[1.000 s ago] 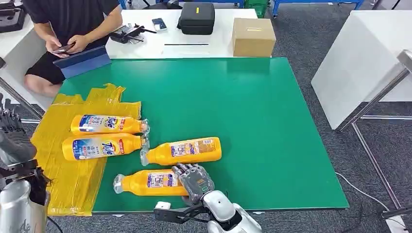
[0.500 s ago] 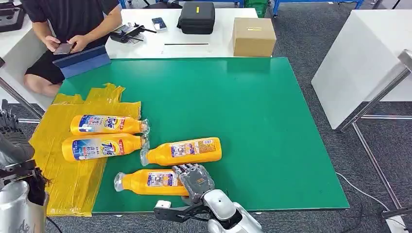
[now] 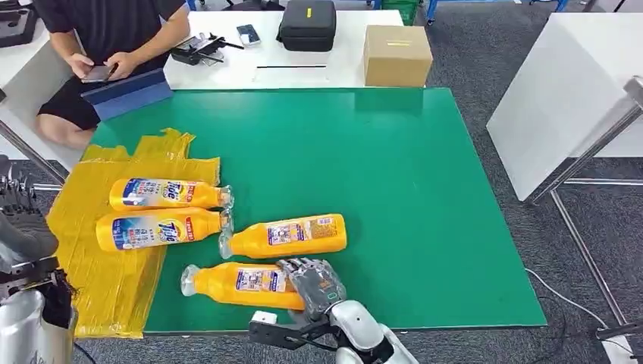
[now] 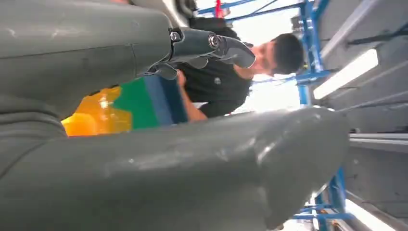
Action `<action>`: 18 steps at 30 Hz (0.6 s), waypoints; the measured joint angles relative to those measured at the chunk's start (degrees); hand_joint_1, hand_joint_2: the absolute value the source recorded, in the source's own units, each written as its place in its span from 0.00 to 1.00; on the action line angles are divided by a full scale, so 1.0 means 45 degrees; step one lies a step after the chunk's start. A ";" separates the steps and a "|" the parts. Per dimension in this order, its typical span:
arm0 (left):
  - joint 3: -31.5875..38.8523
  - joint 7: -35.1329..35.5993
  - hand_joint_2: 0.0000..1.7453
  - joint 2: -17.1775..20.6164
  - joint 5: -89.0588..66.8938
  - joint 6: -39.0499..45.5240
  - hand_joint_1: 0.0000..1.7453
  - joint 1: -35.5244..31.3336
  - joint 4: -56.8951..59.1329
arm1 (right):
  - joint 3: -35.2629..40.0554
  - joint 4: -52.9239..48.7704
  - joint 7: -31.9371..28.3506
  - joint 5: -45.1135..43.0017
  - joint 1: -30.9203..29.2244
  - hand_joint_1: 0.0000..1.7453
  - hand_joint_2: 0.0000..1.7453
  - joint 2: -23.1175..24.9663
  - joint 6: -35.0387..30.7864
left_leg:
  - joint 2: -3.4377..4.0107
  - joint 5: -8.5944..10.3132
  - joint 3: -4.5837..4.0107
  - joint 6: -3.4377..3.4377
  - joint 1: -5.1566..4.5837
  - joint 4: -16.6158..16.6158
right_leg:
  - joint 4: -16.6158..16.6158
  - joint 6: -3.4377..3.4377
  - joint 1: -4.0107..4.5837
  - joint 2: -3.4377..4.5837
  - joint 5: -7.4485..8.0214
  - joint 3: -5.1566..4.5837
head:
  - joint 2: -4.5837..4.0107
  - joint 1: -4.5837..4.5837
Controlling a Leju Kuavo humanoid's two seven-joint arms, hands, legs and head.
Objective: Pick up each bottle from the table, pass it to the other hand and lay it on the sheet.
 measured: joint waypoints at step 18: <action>-0.0866 0.1613 1.00 -0.1904 0.1215 -0.2244 0.00 0.0189 -0.0355 | -0.1910 -0.4433 -0.0316 -0.0423 -0.0668 1.00 1.00 -0.0151 0.0409 | -0.0009 0.0003 -0.0033 0.0003 0.0000 0.0004 | -0.0001 0.0008 0.0000 -0.0005 0.0007 -0.0030 | 0.0000 0.0000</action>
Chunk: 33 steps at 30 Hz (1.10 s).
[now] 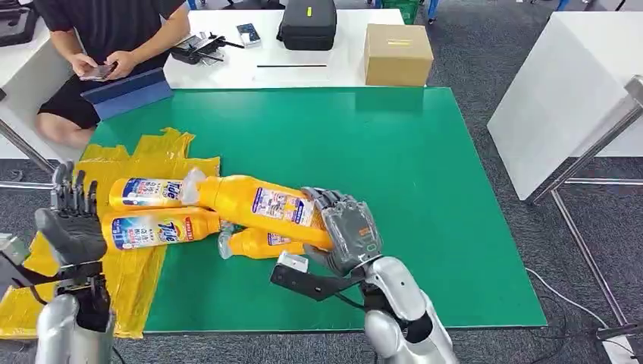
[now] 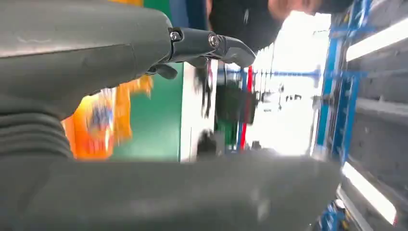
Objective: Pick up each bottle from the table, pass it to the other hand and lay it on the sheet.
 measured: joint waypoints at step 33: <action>-0.5678 0.0801 1.00 -0.0538 0.4672 0.0476 0.00 -0.0539 0.0671 | 0.0316 0.4457 0.0437 -0.1073 -0.3385 1.00 1.00 0.1452 -0.1443 | -0.0002 0.0023 -0.0078 0.0023 -0.0001 0.0005 | 0.0005 0.0020 -0.0003 -0.0006 0.0014 -0.0070 | 0.0000 -0.0005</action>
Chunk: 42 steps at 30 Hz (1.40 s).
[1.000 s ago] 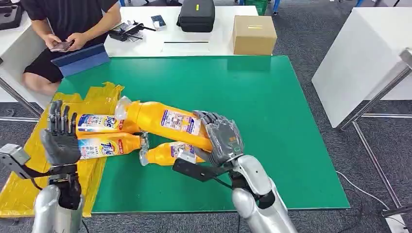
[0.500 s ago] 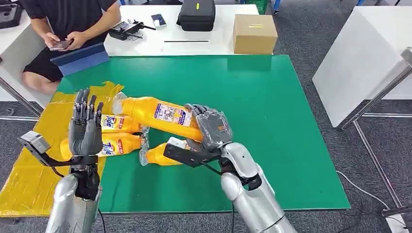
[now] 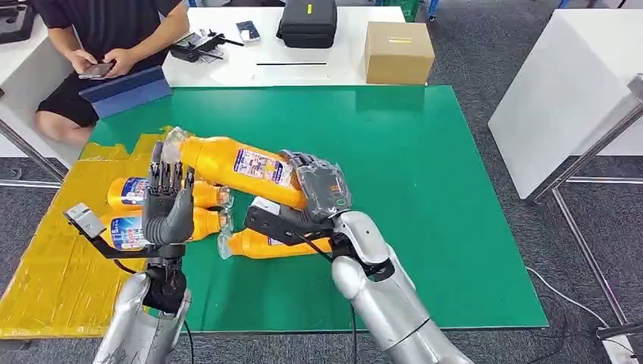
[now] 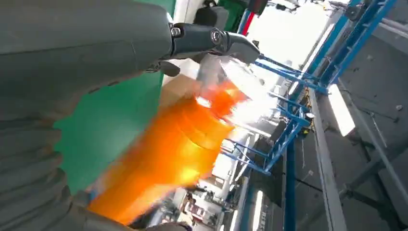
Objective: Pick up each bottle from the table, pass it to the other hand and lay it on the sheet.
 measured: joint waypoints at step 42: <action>-0.1112 -0.0632 1.00 0.1530 0.1296 0.0680 0.00 0.1375 -0.0316 | 0.2020 -0.1766 0.0228 -0.1428 0.0901 1.00 1.00 -0.0461 -0.0723 | 0.0002 -0.0001 -0.0006 0.0000 0.0005 -0.0004 | -0.0001 -0.0003 0.0007 0.0002 -0.0002 -0.0009 | 0.0000 0.0005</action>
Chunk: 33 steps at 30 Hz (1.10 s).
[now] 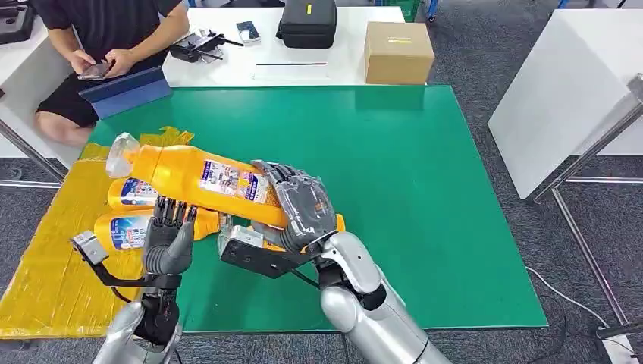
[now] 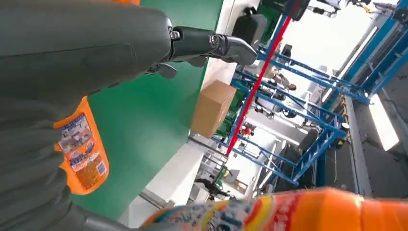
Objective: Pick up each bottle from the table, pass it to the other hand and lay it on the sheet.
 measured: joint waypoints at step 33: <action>-0.0631 -0.0049 1.00 0.0044 0.0039 0.0461 0.00 0.0831 -0.1481 | 0.0122 0.4172 -0.0821 -0.0869 -0.0594 1.00 1.00 0.1137 -0.0150 | 0.0001 0.0002 -0.0009 -0.0003 0.0001 -0.0001 | 0.0001 0.0000 -0.0001 0.0001 0.0000 0.0000 | 0.0000 0.0000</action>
